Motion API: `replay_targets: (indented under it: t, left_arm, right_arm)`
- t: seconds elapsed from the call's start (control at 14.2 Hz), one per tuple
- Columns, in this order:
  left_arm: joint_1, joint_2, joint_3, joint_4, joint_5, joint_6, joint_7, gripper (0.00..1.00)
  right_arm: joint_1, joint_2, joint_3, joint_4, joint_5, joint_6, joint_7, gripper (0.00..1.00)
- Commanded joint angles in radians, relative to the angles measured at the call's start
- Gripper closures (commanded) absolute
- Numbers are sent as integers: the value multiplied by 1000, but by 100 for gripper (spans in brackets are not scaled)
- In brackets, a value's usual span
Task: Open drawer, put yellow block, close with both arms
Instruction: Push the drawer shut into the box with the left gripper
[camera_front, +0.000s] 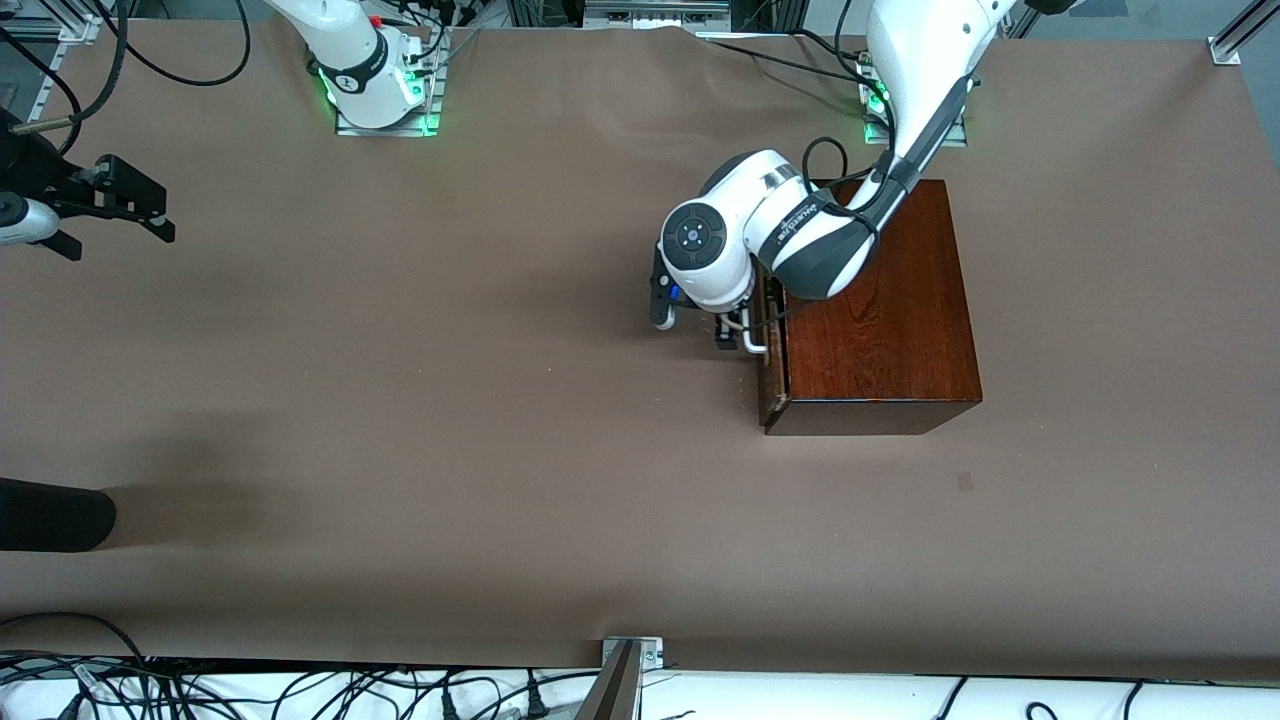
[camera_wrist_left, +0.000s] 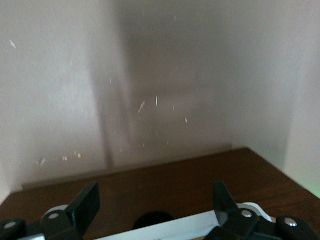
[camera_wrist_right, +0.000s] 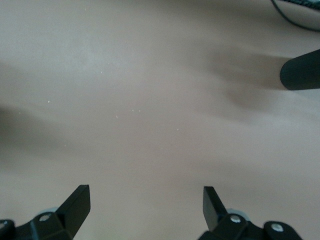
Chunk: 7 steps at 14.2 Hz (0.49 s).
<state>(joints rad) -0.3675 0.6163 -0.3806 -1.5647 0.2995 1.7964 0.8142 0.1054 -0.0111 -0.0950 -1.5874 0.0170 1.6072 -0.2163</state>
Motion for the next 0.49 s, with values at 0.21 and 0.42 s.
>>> replay_targets:
  t: [0.21,0.42]
  left_arm:
    - [10,-30,8,-5,36,-43,28,0]
    - [7,-91,-7,-3,-92,-38,-88,0]
  right_arm:
    - [-1,-1,0,12,4,-20,-2,0]
    - [-4,-1,0,12,3,-20,3,0]
